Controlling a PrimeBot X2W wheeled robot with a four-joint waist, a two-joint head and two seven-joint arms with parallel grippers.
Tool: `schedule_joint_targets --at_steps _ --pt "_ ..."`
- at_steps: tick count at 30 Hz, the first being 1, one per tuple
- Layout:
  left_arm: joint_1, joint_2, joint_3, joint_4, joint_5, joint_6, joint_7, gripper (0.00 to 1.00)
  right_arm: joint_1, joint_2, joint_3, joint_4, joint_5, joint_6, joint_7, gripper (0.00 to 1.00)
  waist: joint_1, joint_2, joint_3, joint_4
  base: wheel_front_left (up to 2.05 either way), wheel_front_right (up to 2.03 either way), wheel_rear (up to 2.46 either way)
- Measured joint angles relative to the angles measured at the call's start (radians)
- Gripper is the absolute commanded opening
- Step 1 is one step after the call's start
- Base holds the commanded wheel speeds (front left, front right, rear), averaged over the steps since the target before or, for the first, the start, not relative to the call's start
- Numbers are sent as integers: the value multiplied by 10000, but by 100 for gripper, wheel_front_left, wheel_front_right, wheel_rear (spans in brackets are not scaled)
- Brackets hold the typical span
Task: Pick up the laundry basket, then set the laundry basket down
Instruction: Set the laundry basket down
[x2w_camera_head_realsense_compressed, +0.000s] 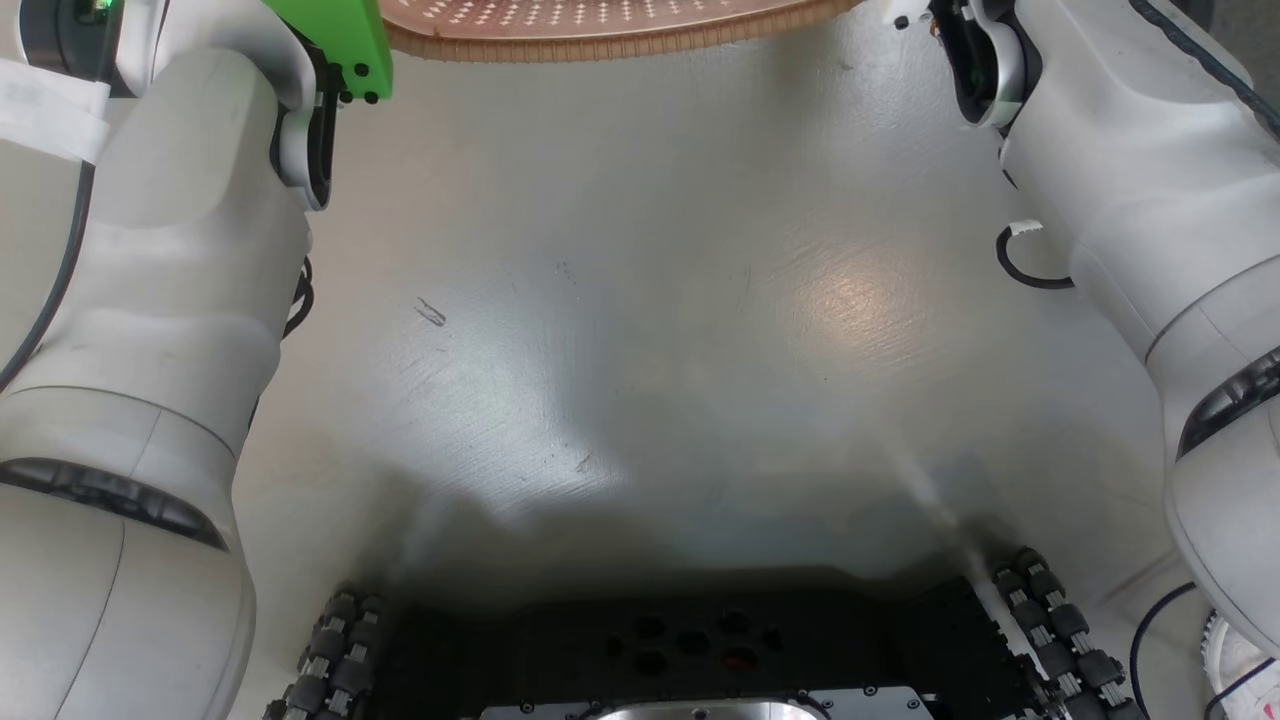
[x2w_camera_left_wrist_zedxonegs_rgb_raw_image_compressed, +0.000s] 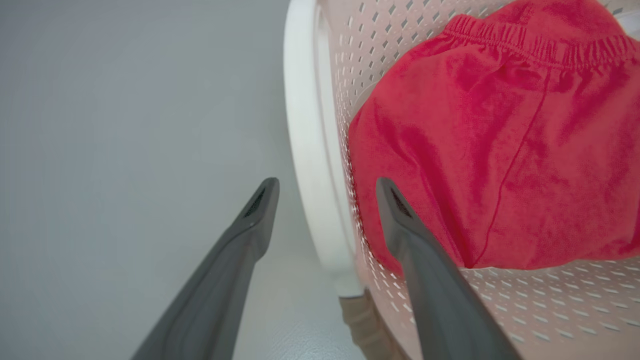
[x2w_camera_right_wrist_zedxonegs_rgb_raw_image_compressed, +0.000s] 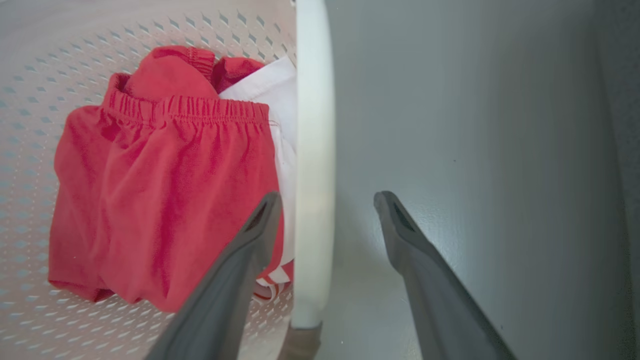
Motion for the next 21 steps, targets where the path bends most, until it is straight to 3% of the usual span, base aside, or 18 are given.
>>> schedule_joint_targets --at_steps 21 --pt "661 153 593 -150 -159 -339 -105 100 377 0 -197 -25 0 0 -194 100 0 0 -1203 59 0 0 0"
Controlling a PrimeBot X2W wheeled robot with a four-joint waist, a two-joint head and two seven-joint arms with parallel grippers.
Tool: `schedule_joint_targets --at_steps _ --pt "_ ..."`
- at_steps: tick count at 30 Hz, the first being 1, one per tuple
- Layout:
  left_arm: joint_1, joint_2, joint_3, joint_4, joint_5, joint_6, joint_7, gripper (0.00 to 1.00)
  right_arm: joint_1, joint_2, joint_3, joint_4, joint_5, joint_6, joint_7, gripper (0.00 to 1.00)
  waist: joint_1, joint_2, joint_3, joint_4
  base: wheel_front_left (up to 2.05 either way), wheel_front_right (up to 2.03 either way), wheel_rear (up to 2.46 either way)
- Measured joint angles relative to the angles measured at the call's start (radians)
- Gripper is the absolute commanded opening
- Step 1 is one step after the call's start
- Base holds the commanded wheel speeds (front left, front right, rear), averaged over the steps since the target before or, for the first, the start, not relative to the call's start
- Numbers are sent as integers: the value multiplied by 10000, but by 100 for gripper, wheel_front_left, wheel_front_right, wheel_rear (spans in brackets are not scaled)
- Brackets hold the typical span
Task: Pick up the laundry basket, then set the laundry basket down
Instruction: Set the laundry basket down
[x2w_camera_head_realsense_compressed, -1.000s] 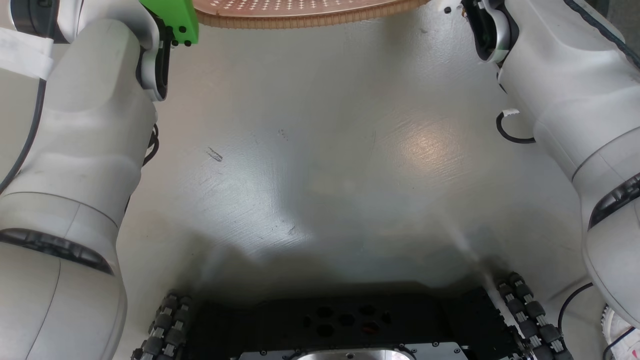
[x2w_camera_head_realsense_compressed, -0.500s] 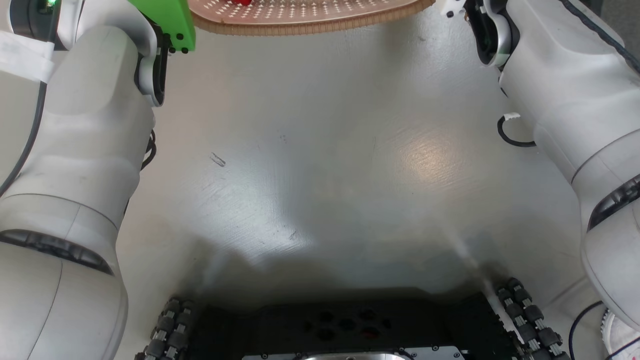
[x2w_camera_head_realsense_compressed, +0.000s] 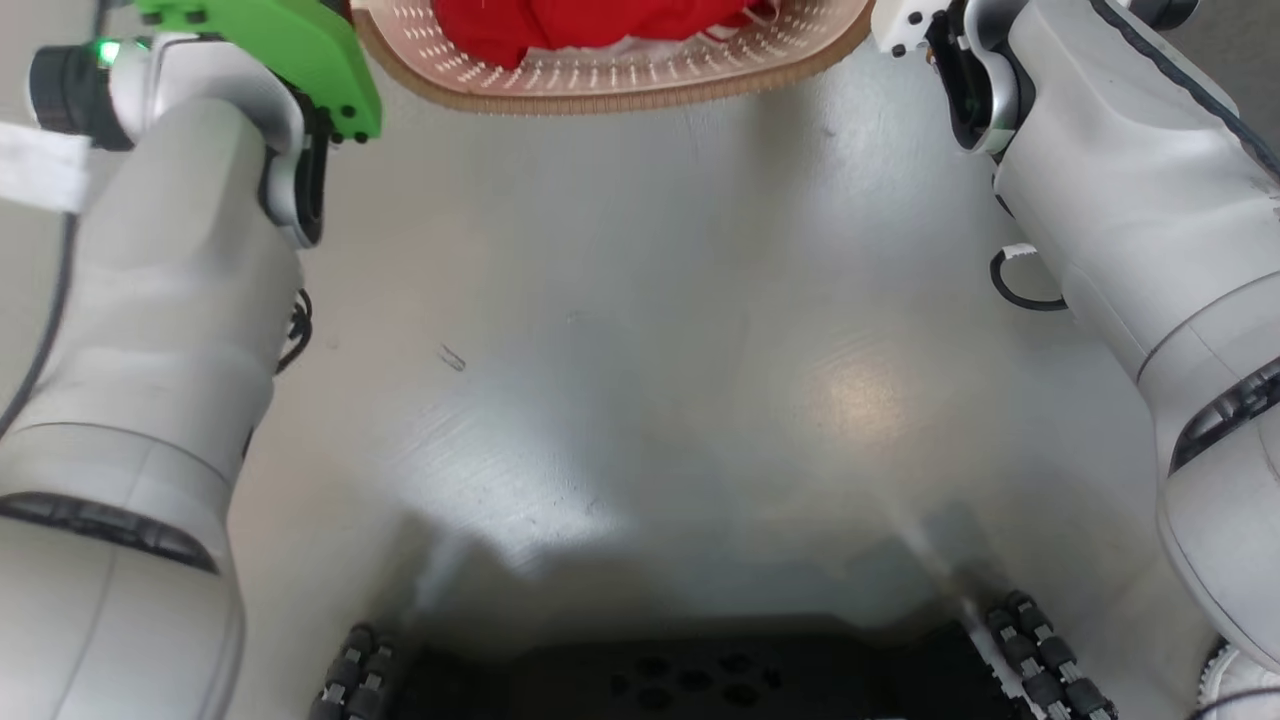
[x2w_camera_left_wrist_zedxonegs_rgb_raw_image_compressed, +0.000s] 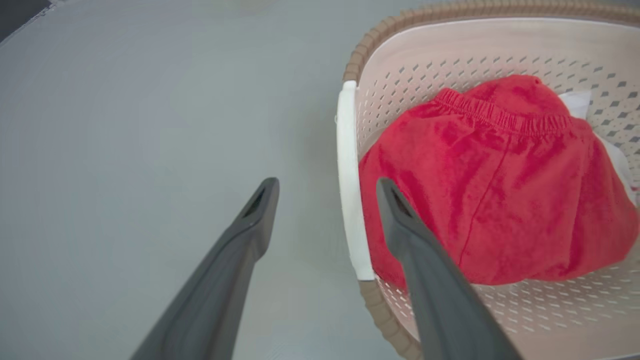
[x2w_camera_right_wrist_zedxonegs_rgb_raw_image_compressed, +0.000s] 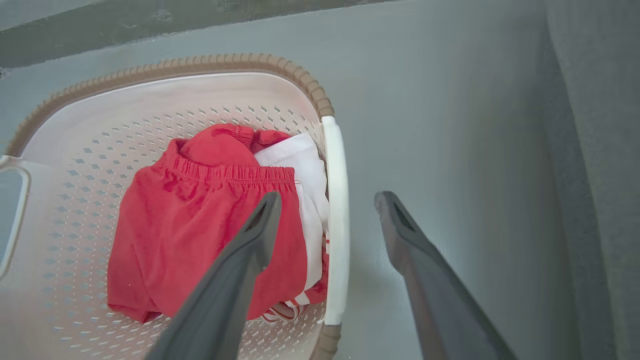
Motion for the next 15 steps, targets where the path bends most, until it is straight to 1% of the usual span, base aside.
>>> schedule_joint_targets --at_steps 3,9,11,13,15 --pt "51 265 372 -686 -48 2 -2 100 1 -4 -186 -163 -86 0 0 100 0 0 -281 -17 0 0 0" --pt "348 888 941 -2015 230 92 -33 100 -17 -6 -779 -1081 -805 0 0 100 0 0 -886 -90 0 0 0" --pt "700 1066 1097 -2410 485 105 -33 100 11 -4 -1011 -1450 -1060 0 0 100 0 0 -1105 -131 0 0 0" --pt "1143 1124 1271 -2782 637 157 -33 100 150 -13 -1304 -1810 -1350 0 -15 100 0 0 -1335 -181 0 0 0" --pt "1798 1126 1536 -3306 792 196 -33 100 652 -58 -1741 -2309 -1708 0 -25 100 0 0 -1692 -261 0 0 0"
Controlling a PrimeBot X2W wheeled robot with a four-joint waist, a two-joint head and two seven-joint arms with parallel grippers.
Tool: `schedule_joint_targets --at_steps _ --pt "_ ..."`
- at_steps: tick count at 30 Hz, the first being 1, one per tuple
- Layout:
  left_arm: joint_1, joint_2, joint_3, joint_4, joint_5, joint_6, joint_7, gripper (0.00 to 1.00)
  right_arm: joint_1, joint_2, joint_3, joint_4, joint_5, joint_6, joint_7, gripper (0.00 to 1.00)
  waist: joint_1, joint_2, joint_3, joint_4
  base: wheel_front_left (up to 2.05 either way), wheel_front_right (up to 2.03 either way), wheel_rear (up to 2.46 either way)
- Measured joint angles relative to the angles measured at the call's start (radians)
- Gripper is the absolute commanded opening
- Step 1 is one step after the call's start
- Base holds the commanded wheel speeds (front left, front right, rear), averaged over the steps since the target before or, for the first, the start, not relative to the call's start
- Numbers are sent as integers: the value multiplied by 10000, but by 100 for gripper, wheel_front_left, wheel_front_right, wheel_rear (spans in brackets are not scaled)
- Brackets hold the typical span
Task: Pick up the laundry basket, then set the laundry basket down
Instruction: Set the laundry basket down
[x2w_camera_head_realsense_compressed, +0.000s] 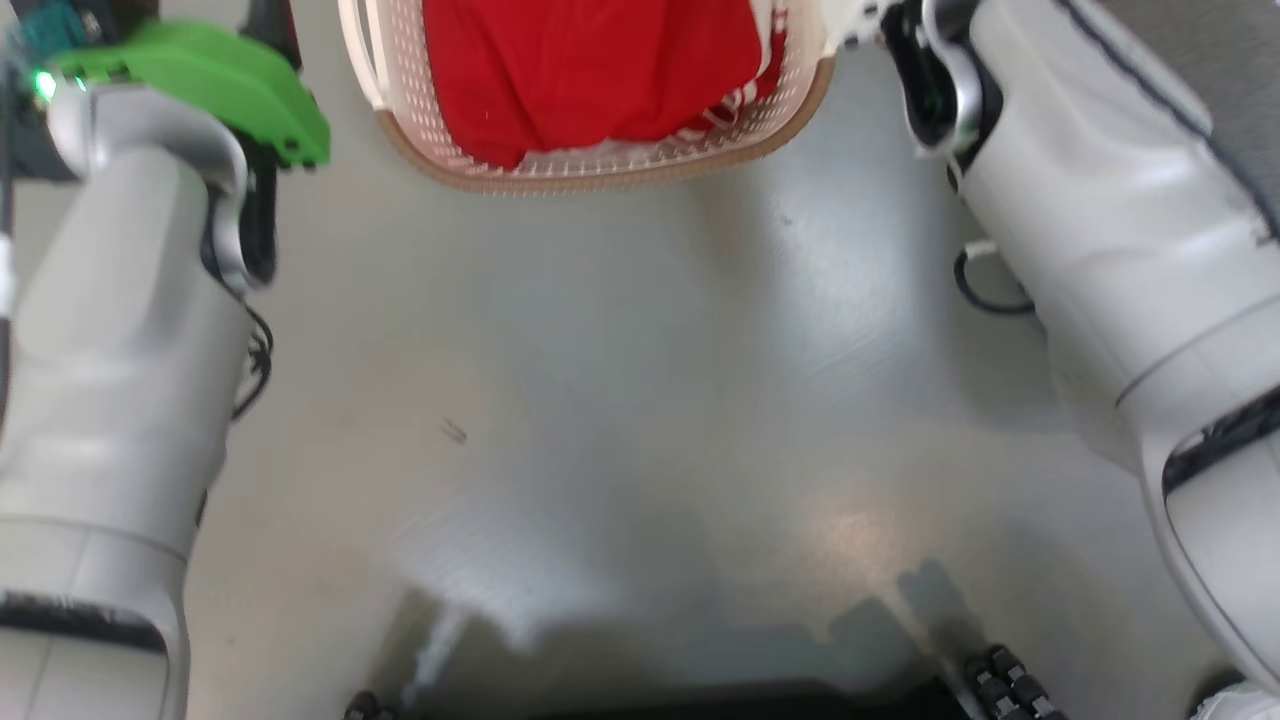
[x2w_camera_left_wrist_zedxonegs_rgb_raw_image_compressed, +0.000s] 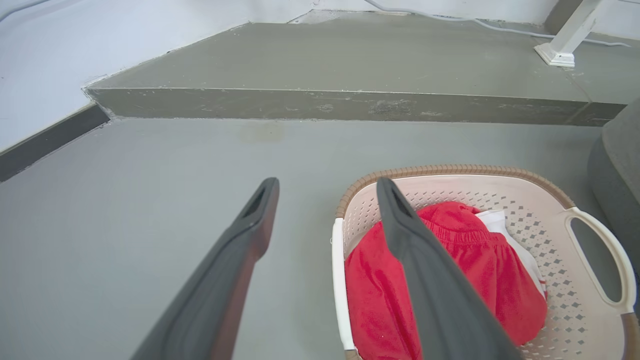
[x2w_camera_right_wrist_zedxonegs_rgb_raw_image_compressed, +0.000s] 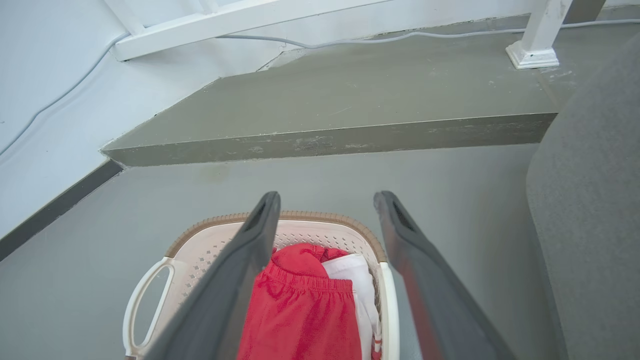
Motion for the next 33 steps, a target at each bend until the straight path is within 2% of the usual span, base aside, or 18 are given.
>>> schedule_joint_targets --at_steps 15,29,33 --pt "2872 -86 1323 -2328 1177 251 0 100 2944 -334 -1973 -2393 -2266 -2 0 100 -1 0 -1913 -267 0 0 0" --pt "5474 -186 2105 -3791 2123 337 0 100 6289 -159 -3754 -4646 -3747 -2 0 100 -1 0 -3744 -237 0 0 0" --pt "6188 -360 2182 -4057 2349 349 0 100 7170 -65 -3927 -5202 -4031 -2 2 100 -1 0 -4270 -237 0 0 0"
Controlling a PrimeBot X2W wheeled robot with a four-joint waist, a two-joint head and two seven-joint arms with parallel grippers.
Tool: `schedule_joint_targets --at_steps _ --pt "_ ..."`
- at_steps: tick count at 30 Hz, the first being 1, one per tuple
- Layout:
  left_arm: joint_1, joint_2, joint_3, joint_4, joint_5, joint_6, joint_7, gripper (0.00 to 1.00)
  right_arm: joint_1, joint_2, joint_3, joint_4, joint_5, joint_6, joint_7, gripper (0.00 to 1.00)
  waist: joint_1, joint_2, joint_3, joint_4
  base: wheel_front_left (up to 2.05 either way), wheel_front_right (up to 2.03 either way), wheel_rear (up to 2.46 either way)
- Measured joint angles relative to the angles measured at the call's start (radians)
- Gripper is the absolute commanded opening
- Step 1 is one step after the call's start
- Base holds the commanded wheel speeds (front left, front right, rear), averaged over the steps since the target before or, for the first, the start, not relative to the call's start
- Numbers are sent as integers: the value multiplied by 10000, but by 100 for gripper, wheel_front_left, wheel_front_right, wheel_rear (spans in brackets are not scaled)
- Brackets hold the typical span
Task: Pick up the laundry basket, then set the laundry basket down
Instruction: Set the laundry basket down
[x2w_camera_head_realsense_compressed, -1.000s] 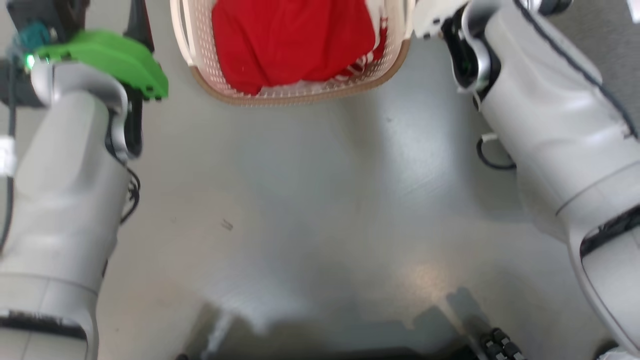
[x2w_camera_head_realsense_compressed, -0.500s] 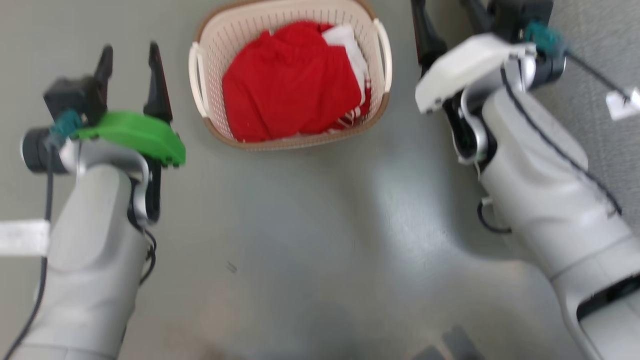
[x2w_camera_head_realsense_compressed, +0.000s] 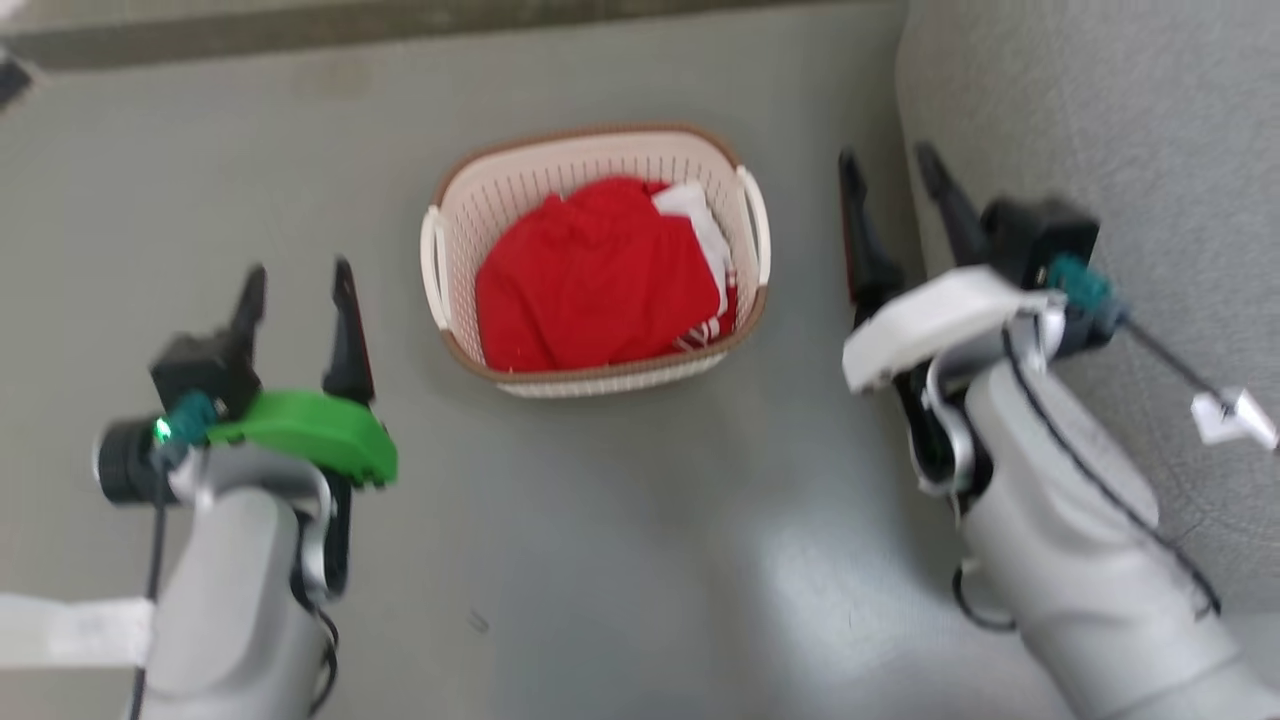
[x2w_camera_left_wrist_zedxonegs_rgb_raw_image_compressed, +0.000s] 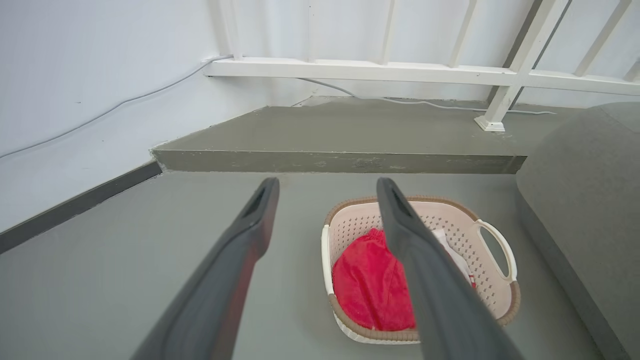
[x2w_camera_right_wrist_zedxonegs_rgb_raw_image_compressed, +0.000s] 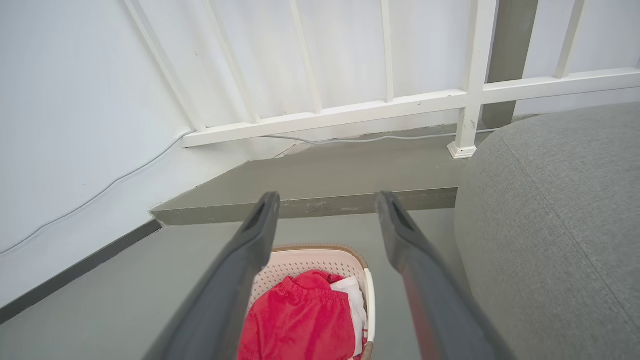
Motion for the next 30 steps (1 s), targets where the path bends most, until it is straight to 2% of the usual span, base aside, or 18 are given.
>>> schedule_joint_targets --at_steps 17,30 --pt "2547 -50 159 -692 470 2 2 100 3190 153 -803 -1442 -1070 0 0 100 0 0 -2076 37 0 0 0" --pt "3577 -48 520 -1312 635 75 2 100 4619 209 -1045 -2408 -1538 0 0 100 0 0 -2588 116 0 0 0"
